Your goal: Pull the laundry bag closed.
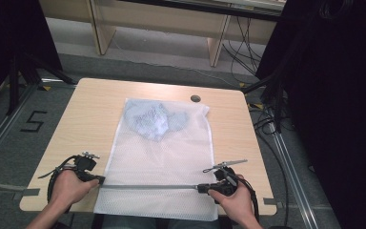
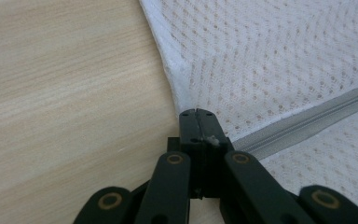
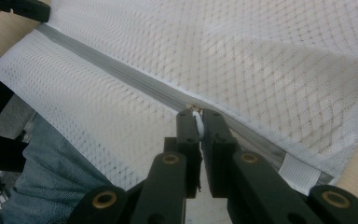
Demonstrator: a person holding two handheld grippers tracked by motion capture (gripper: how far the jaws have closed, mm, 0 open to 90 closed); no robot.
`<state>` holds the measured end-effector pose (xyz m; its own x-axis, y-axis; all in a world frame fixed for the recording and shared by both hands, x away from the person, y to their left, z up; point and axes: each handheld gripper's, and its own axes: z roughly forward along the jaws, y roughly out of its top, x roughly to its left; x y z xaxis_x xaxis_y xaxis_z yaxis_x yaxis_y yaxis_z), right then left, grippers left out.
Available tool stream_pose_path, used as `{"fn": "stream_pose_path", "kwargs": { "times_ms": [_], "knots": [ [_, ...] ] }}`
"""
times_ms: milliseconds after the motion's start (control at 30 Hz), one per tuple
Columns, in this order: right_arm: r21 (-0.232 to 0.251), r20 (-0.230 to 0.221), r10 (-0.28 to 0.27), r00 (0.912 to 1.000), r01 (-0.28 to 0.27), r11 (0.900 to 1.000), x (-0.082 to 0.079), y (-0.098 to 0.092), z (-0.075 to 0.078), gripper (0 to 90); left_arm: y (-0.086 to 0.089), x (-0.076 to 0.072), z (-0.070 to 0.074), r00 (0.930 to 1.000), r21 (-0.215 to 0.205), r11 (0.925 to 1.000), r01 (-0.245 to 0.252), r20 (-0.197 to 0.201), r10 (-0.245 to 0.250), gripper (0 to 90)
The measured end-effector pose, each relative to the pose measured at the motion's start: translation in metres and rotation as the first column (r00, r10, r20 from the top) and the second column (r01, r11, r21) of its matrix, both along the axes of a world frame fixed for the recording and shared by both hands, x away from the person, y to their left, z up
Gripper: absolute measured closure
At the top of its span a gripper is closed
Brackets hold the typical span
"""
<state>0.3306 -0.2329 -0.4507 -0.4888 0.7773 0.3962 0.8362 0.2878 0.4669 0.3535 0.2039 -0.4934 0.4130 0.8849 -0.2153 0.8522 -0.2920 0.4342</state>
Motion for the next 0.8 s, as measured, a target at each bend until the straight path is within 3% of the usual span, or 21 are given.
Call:
{"fn": "stream_pose_path", "kwargs": {
  "times_ms": [100,267,300,367,433,500,767,800],
  "knots": [
    [-0.001,0.009,-0.006,0.9999,0.006,1.0,0.0,-0.001,-0.001,87.1,0.0,0.0,0.0,1.0,0.0,1.0,-0.001,0.0,0.001,90.0],
    [0.011,-0.023,-0.012,0.9997,0.012,1.0,-0.001,-0.002,0.0,87.0,0.0,0.0,0.0,1.0,-0.002,1.0,-0.004,0.0,0.004,90.0],
    [0.008,-0.002,-0.007,1.0,0.007,1.0,-0.001,-0.004,-0.001,87.0,0.0,0.0,0.0,1.0,-0.003,1.0,-0.006,-0.001,0.006,90.0],
    [0.012,-0.005,-0.011,0.9999,0.011,1.0,-0.001,-0.005,0.0,87.0,0.0,0.0,0.0,1.0,0.0,1.0,-0.001,-0.001,0.001,90.0],
    [0.005,-0.026,-0.024,0.9994,0.024,1.0,-0.002,-0.005,0.001,87.0,0.0,0.0,0.0,1.0,0.0,1.0,-0.001,-0.001,0.001,90.0],
    [-0.004,0.019,0.002,0.9998,-0.002,1.0,0.0,-0.008,-0.002,87.0,0.0,0.0,0.0,1.0,0.0,1.0,-0.002,0.0,0.002,90.0],
    [0.009,0.006,-0.012,0.9999,0.012,1.0,0.0,-0.013,-0.001,87.0,0.0,0.0,0.0,1.0,0.001,1.0,0.0,0.0,0.0,90.0],
    [0.0,0.023,-0.021,0.9995,0.021,1.0,-0.001,-0.013,-0.001,87.0,0.0,0.0,0.0,1.0,0.0,1.0,-0.002,0.0,0.002,90.0]
  ]
}}
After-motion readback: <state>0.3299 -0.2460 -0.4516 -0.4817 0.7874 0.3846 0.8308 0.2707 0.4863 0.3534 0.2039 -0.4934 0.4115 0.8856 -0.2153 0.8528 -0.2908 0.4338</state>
